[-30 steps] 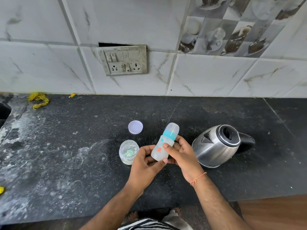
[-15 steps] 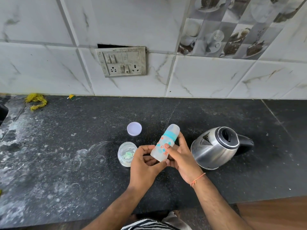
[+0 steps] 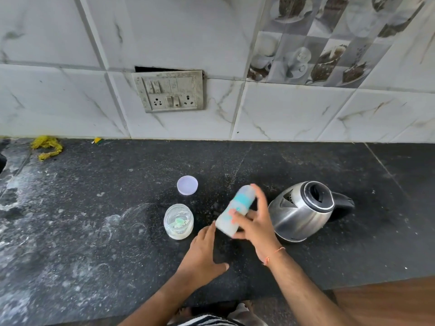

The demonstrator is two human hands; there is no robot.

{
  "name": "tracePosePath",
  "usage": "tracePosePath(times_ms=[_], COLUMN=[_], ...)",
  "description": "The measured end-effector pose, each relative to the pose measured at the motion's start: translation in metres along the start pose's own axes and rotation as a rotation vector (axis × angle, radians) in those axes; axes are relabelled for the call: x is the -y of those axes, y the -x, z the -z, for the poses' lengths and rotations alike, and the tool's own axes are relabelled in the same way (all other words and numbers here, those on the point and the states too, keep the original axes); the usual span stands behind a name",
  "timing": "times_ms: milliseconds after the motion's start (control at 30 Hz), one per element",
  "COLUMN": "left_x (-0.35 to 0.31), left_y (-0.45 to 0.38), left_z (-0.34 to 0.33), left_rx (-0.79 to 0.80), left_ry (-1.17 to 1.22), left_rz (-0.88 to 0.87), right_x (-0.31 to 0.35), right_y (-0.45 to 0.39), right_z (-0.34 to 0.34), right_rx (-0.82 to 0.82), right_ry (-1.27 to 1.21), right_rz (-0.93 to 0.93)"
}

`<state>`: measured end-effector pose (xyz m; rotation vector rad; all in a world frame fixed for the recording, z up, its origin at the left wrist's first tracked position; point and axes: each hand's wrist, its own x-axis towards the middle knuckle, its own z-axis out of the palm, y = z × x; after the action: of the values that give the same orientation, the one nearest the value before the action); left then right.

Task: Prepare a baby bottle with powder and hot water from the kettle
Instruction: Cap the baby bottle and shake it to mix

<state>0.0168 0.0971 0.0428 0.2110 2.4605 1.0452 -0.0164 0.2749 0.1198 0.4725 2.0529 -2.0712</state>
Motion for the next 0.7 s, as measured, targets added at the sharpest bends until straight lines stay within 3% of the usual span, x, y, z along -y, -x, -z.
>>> tracePosePath(times_ms=[67,167,300,367,433,533,633,700], left_x=[0.004,0.008,0.008,0.009,0.01,0.006,0.007,0.012], left_y=[-0.002,-0.004,-0.008,-0.007,-0.007,-0.008,-0.006,-0.007], left_z=[-0.001,0.0,0.006,0.005,0.007,0.011,0.01,0.01], left_rx=[0.077,0.164,0.259,0.295,0.299,0.314,0.296,0.291], left_ry=[-0.186,-0.312,-0.418,-0.492,-0.551,-0.612,-0.581,-0.598], left_rz=[0.003,0.064,0.051,0.04,0.032,0.031,0.035,0.032], right_x=[-0.001,0.001,0.002,0.005,0.006,0.005,0.008,0.005], right_y=[-0.004,-0.003,-0.015,-0.016,-0.018,-0.023,-0.021,-0.022], right_z=[0.0,-0.008,-0.001,-0.005,-0.005,-0.001,-0.007,-0.008], right_rx=[-0.088,0.063,-0.123,0.017,0.066,-0.114,0.035,0.023], right_ry=[-0.083,0.116,-0.144,-0.061,0.011,-0.188,-0.128,-0.069], right_rz=[0.009,-0.007,-0.064,-0.116,-0.162,-0.125,-0.243,-0.209])
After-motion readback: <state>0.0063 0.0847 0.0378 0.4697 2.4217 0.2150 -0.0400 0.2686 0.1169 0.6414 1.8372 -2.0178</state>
